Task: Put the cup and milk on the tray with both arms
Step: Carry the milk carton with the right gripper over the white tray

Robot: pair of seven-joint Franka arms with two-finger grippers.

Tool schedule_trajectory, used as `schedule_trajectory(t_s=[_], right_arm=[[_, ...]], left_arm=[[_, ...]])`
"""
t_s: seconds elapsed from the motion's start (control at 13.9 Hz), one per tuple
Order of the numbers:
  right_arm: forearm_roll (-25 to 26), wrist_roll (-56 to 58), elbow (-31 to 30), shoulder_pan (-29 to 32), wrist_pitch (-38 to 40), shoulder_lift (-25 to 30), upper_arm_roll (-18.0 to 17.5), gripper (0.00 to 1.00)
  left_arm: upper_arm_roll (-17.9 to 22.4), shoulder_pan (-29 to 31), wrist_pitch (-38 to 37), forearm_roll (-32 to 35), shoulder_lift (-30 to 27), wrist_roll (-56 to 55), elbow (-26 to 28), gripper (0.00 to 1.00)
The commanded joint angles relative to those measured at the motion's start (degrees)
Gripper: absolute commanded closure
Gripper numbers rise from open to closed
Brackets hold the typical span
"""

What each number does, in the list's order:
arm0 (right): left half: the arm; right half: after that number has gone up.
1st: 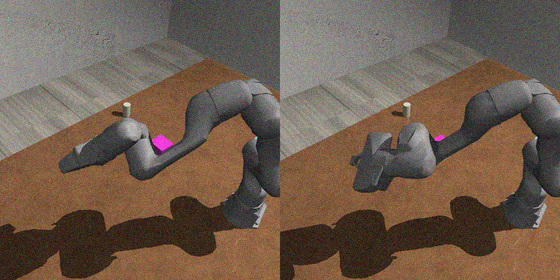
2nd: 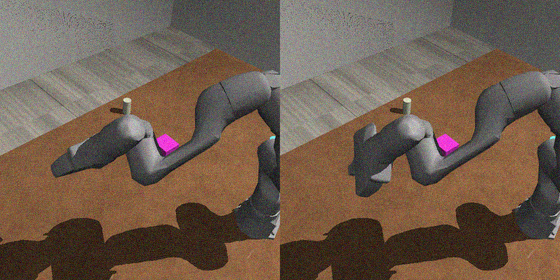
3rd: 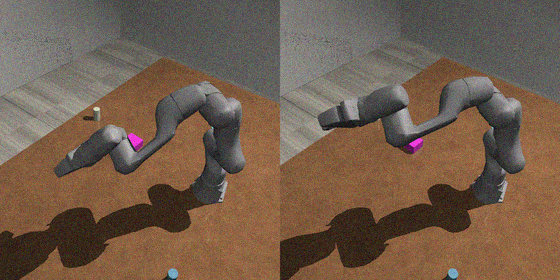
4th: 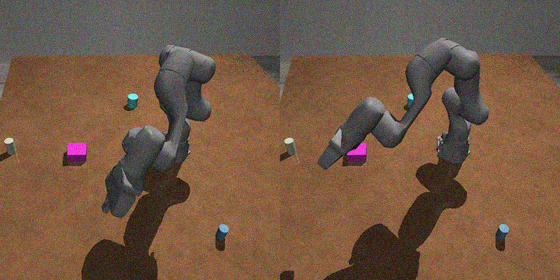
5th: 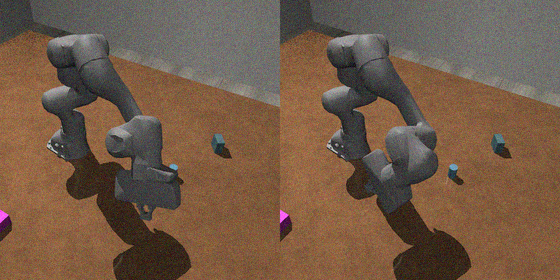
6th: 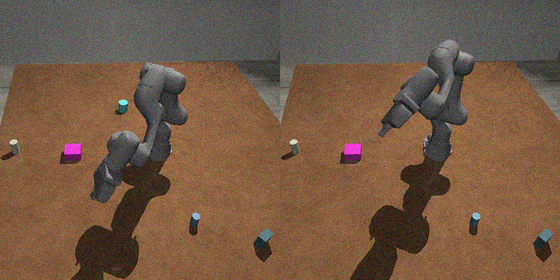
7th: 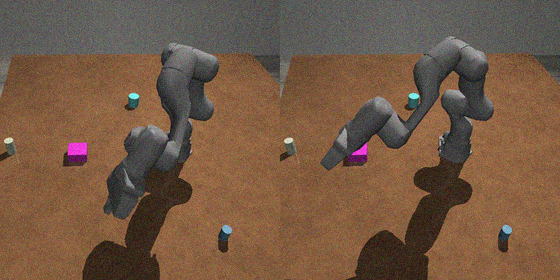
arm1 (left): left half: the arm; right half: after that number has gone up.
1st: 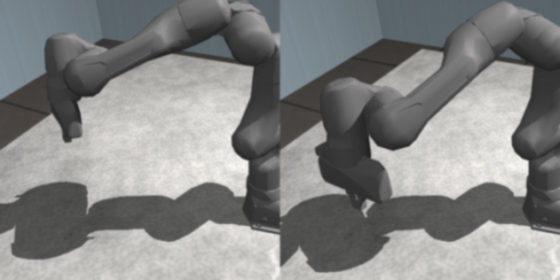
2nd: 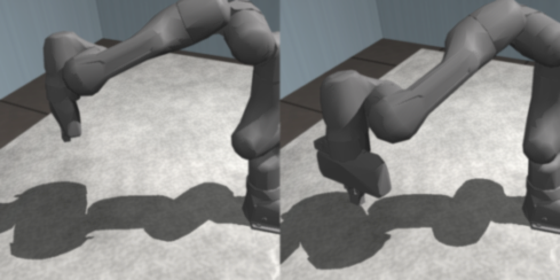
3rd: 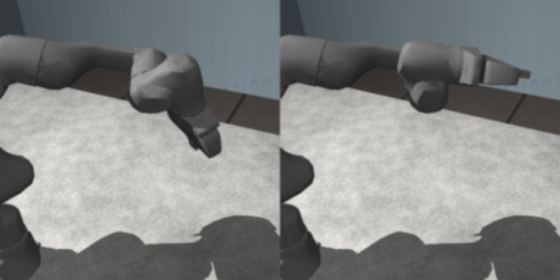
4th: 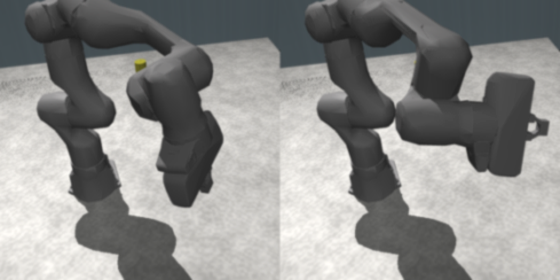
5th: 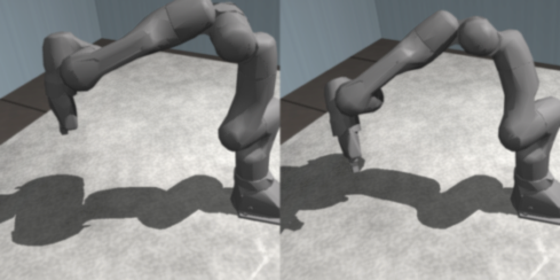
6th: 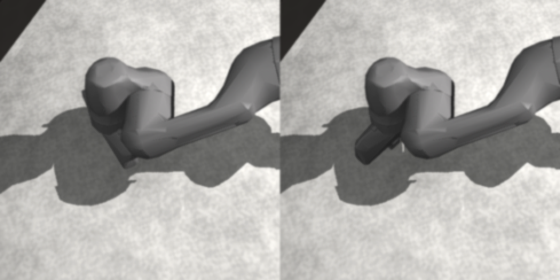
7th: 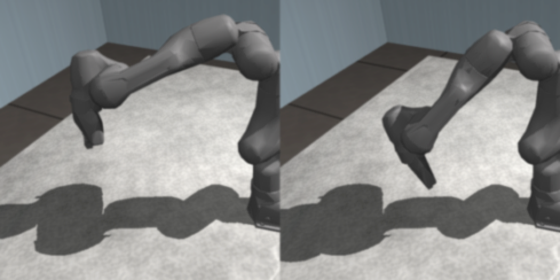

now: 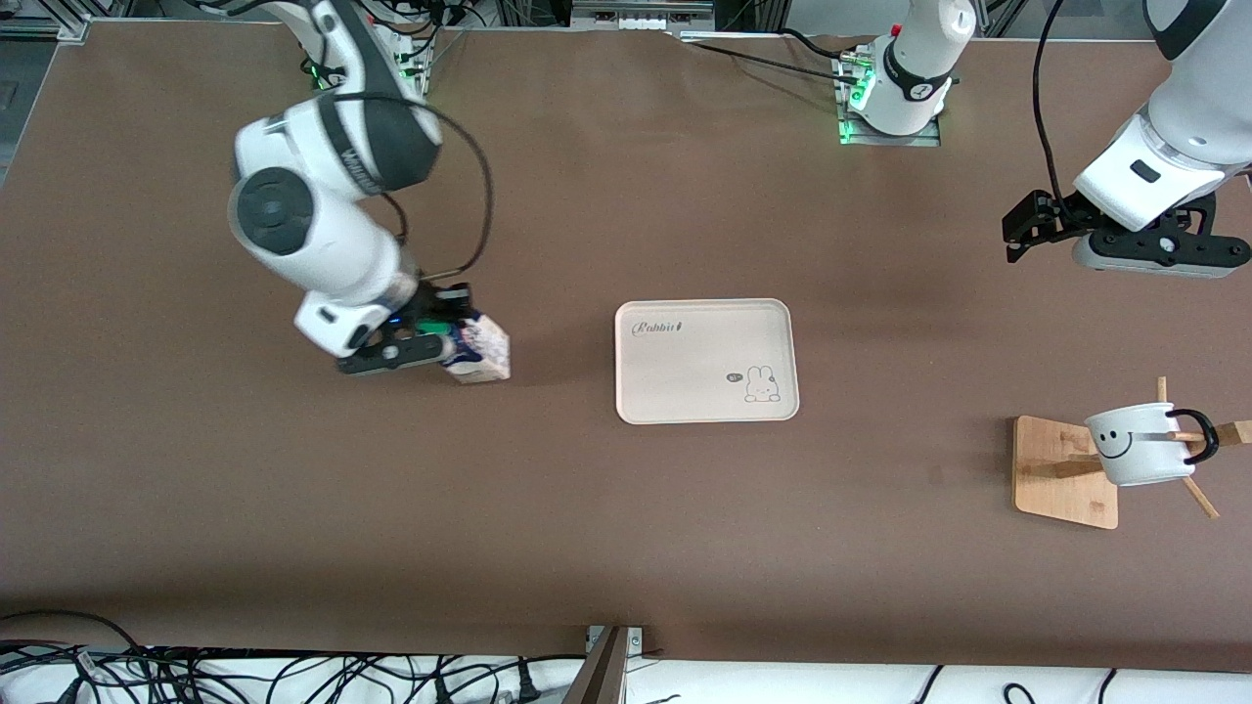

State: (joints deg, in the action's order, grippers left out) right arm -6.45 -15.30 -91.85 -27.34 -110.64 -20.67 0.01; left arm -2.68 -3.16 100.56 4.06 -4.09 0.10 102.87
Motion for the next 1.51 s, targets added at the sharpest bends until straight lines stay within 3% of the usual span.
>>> schedule_trajectory(t_s=[0.0,0.29,0.5,0.72,1.08,1.44], right_arm=[[-0.2,-7.1,9.6,-6.2,1.7,-6.6,0.5,0.45],[0.0,-16.0,19.9,-13.2,1.3,-14.4,0.6,0.45],[0.4,-18.1,24.1,-15.5,0.6,-18.5,0.7,0.45],[0.9,-18.1,24.4,-17.8,-2.0,-20.5,1.0,0.45],[6.1,-19.7,24.3,-19.7,-2.5,-22.7,1.1,0.45],[6.5,-20.5,24.3,-20.0,-2.7,-23.5,1.1,0.41]], left_arm=[[0.0,0.3,-1.3,-0.3,0.9,-0.1,-2.1,0.00],[0.1,0.6,-1.2,-0.4,1.4,0.1,-2.2,0.00],[0.1,0.6,-1.3,-0.5,1.8,-0.1,-2.9,0.00],[0.1,0.6,-1.3,-0.5,1.8,-0.1,-2.9,0.00],[0.0,0.5,-1.4,-0.5,1.8,-0.2,-3.0,0.00],[0.0,0.4,-1.3,-0.5,2.4,-0.2,-3.7,0.00]])
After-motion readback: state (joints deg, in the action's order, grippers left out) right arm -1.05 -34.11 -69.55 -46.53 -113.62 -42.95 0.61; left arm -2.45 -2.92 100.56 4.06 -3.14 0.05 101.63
